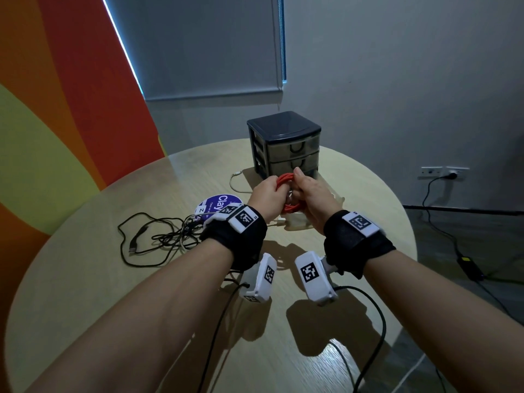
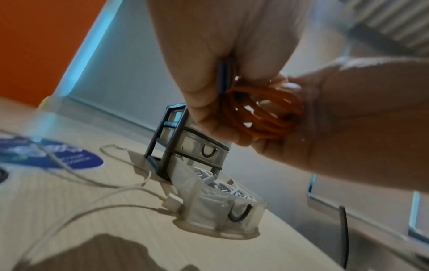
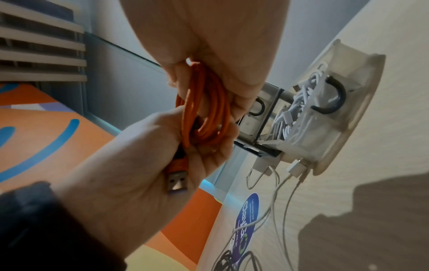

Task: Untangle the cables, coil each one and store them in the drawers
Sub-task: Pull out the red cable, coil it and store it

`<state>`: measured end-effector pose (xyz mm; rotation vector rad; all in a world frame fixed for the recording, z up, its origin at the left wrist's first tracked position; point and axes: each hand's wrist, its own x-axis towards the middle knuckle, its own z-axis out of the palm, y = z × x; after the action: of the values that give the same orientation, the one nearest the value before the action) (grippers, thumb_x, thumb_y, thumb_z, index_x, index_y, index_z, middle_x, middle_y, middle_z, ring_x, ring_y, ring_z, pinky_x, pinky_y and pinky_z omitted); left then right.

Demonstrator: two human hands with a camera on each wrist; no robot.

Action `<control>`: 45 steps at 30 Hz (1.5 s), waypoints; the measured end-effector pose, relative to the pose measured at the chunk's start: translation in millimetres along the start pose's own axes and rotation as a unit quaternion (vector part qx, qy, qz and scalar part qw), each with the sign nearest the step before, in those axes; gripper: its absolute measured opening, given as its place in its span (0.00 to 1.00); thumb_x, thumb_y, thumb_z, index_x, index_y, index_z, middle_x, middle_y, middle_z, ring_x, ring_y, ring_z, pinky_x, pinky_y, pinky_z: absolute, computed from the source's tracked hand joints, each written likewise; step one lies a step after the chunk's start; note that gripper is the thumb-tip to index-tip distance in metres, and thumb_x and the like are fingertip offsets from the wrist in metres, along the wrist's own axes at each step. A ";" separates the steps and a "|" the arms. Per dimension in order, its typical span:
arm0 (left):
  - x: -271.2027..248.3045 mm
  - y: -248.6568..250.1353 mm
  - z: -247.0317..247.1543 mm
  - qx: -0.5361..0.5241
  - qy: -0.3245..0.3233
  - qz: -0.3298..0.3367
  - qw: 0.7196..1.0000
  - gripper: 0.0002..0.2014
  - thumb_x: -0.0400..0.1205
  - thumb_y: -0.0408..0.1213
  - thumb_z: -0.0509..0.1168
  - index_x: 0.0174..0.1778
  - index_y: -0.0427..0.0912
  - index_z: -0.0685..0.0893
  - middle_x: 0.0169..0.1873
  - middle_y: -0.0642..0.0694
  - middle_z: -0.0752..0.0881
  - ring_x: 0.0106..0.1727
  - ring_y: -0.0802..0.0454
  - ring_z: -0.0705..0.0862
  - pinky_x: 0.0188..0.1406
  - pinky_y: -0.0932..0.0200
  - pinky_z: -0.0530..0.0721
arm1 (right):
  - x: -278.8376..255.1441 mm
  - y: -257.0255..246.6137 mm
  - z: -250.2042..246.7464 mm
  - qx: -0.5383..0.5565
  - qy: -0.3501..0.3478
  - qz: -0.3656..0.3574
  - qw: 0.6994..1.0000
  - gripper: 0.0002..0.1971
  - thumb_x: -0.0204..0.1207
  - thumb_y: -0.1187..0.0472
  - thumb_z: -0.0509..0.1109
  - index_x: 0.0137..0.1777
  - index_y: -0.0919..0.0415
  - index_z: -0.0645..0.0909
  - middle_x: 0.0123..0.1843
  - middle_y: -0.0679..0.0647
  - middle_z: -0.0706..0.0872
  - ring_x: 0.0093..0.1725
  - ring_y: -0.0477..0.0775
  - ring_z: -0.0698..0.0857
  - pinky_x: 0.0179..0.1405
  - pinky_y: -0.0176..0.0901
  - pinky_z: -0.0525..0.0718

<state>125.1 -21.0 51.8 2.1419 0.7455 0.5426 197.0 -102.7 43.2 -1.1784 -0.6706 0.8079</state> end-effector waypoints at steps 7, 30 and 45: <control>-0.7 -0.3 0.2 -0.044 -0.025 0.003 0.999 0.07 0.85 0.39 0.58 0.53 0.43 0.79 0.44 0.42 0.83 0.46 0.42 0.84 0.41 0.49 0.84 | 7.5 9.7 -5.7 -0.001 0.060 -0.006 0.998 0.19 0.82 0.48 0.61 0.49 0.67 0.78 0.25 0.51 0.80 0.28 0.49 0.81 0.38 0.44 0.83; -6.3 -7.9 -29.1 -0.098 -0.159 0.028 0.982 0.14 0.88 0.41 0.51 0.57 0.42 0.81 0.41 0.47 0.84 0.42 0.57 0.83 0.37 0.64 0.80 | 6.7 0.8 -23.8 0.003 0.051 -0.020 0.998 0.12 0.83 0.56 0.62 0.46 0.63 0.82 0.19 0.48 0.77 0.18 0.42 0.72 0.35 0.41 0.76; 2.9 -4.8 -24.1 -0.001 0.026 0.020 0.999 0.09 0.81 0.34 0.67 0.54 0.40 0.89 0.33 0.47 0.87 0.31 0.55 0.82 0.35 0.65 0.84 | 8.2 -0.4 -12.2 0.026 0.068 -0.001 0.997 0.10 0.83 0.57 0.63 0.46 0.63 0.80 0.22 0.51 0.75 0.18 0.41 0.73 0.23 0.31 0.78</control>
<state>111.4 -3.6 62.7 2.1513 0.7311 0.6210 211.5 -102.4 40.8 -1.1740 -0.5363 0.7316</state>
